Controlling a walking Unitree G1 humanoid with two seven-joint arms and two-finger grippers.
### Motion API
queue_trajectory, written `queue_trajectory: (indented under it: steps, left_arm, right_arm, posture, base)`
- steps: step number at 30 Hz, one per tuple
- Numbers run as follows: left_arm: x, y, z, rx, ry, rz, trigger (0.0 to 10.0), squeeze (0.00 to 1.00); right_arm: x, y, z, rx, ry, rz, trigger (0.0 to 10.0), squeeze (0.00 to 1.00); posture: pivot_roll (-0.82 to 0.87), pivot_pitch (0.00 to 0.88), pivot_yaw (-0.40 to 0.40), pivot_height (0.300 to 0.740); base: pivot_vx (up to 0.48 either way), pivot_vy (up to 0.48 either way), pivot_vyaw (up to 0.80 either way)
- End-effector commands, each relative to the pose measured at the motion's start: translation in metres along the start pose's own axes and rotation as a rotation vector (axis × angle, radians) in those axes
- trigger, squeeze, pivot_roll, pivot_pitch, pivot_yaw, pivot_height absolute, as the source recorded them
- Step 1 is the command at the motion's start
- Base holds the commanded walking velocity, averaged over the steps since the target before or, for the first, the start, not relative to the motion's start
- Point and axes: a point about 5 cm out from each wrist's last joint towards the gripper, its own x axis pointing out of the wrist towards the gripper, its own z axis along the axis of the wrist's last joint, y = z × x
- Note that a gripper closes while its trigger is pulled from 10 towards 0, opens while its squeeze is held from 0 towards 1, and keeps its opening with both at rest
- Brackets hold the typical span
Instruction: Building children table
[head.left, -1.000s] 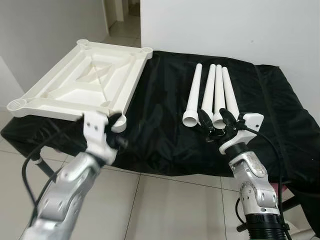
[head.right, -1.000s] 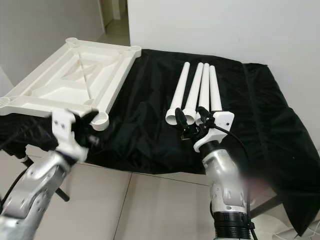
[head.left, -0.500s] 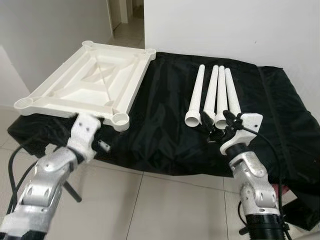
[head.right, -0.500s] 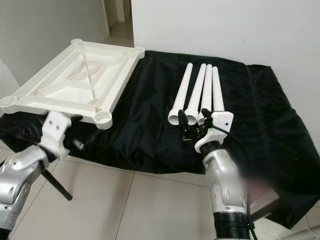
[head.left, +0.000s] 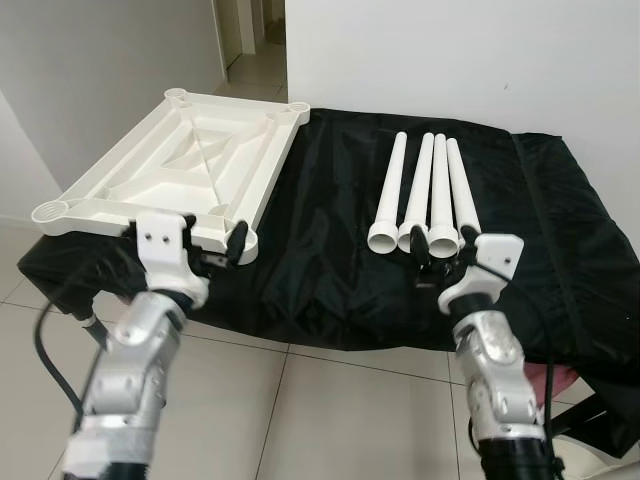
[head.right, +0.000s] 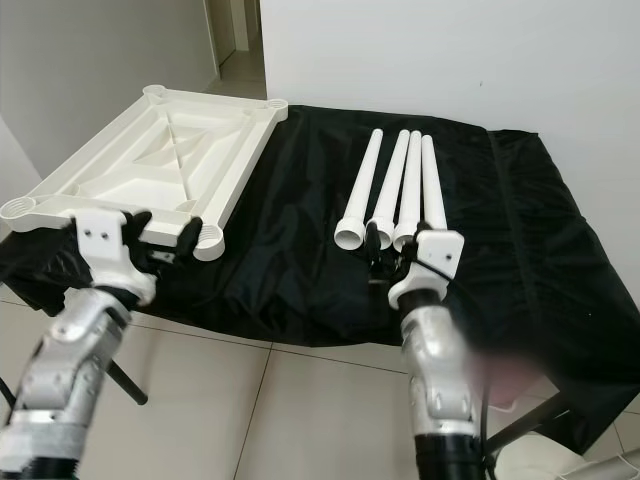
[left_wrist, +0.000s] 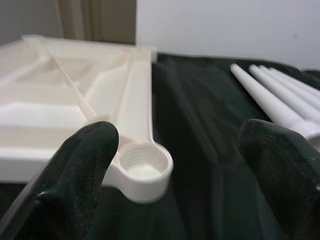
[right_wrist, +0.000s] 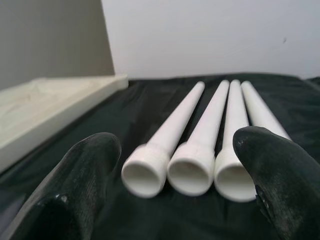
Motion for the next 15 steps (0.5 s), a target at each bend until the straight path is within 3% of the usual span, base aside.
queue_trajectory:
  steps: [1,8,15]
  left_arm:
    - [-0.0035,0.0107,-0.0041,0.004,0.007,0.159,10.0,0.00]
    - [-0.0034,0.0100,0.0013,-0.007,-0.004,0.156,10.0,0.00]
    - [-0.0044,0.0101,0.0005,0.049,-0.011,0.156,10.0,0.00]
  right_arm:
    - [-0.0006,0.0023,-0.0008,-0.002,-0.005,0.005,10.0,0.00]
    - [0.0017,0.0064,-0.0006,-0.014,-0.007,0.042,10.0,0.00]
    - [0.0017,0.0100,-0.0041,-0.055,0.006,0.044,10.0,0.00]
  posture:
    - [-0.05,0.000,0.031,0.740]
    - [-0.04,0.000,0.022,0.740]
    - [-0.04,0.002,0.025,0.740]
  base:
    - [0.000,0.000,0.00]
    - [0.000,0.000,0.00]
    - [0.000,0.000,0.00]
